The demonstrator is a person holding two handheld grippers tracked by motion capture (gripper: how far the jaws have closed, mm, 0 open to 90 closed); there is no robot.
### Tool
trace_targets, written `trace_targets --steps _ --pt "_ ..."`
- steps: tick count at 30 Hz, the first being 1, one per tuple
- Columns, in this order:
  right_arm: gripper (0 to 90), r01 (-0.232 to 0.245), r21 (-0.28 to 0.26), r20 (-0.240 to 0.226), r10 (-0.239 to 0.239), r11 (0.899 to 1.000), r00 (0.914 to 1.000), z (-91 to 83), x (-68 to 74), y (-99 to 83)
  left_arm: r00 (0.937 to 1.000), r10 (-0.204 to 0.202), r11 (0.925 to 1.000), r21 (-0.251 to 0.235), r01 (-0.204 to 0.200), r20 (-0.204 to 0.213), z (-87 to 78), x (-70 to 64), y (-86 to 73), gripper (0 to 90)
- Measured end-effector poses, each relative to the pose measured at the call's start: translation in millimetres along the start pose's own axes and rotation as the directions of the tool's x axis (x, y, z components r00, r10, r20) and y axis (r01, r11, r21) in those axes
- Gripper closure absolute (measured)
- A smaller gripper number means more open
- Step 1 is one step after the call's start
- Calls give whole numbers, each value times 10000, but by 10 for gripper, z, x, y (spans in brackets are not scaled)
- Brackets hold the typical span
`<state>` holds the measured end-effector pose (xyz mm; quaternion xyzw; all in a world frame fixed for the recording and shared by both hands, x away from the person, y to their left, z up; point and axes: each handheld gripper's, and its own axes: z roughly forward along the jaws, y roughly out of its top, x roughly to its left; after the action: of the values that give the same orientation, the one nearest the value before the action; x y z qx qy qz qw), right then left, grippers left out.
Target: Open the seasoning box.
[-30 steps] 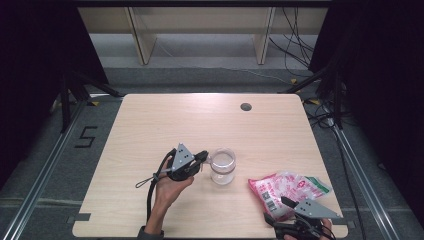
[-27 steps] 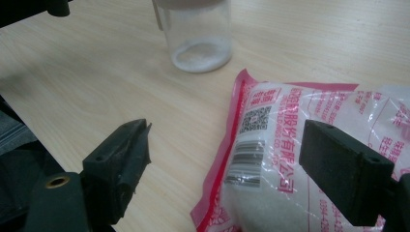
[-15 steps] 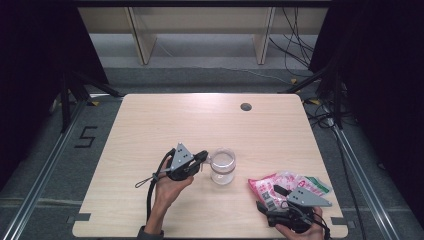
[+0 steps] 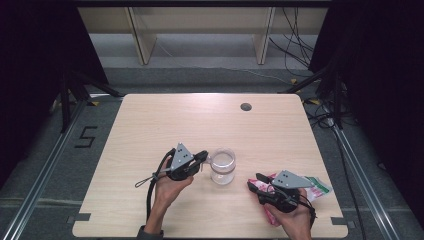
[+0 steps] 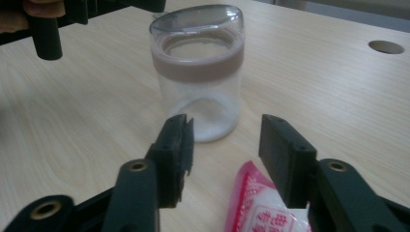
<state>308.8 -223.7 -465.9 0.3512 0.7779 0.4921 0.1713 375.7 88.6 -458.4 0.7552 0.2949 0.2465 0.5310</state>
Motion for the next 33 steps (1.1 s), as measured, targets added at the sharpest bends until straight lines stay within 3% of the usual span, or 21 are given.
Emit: trace_targets --steps 1,2,5,8,9,11,14,15,16,18,21,22,33 --pt "569 0 0 0 0 10000 10000 0 0 0 10000 0 10000 0 0 0 0 0 0 864" --pt "617 385 -29 184 -384 9993 9991 46 -9 28 10000 60 10000 9 -60 -60 0 -11 3 866" --pt "674 358 -46 -5 -358 9993 9994 101 -8 52 10000 -28 10000 -8 28 19 1 -8 0 866" --pt "699 347 -15 169 -347 9994 9993 119 -1 68 10000 -61 10000 -17 61 13 -1 -4 -2 866" --pt "726 236 -22 -10 -236 9997 9997 150 5 82 10000 -57 10000 -17 57 10 -1 -5 -2 866" --pt "748 425 46 95 -426 9991 9990 171 -5 99 10000 -95 9999 -33 96 26 1 -5 -3 865" --pt "756 284 104 54 -284 9995 9996 190 -1 110 9999 -123 9999 -55 123 12 1 -6 -5 866" --pt "765 496 50 52 -496 9988 9988 209 -21 119 9999 -121 9999 -44 121 13 1 -7 -5 866" --pt "768 200 97 78 -200 9998 9998 215 7 119 9999 -144 9999 -60 144 26 1 -6 -7 866" --pt "779 561 -97 16 -561 9984 9984 266 -32 134 9997 -235 9997 -62 235 80 0 4 -10 866" --pt "788 639 86 -213 -637 9979 9977 291 -37 143 9996 -277 9996 -98 278 89 1 8 -17 868" --pt "799 504 80 65 -504 9987 9987 296 -29 142 9996 -259 9996 -88 259 58 0 7 -19 870" --pt "821 729 -48 -23 -729 9973 9973 377 11 231 9996 -281 9996 -99 282 57 -2 14 -30 870"
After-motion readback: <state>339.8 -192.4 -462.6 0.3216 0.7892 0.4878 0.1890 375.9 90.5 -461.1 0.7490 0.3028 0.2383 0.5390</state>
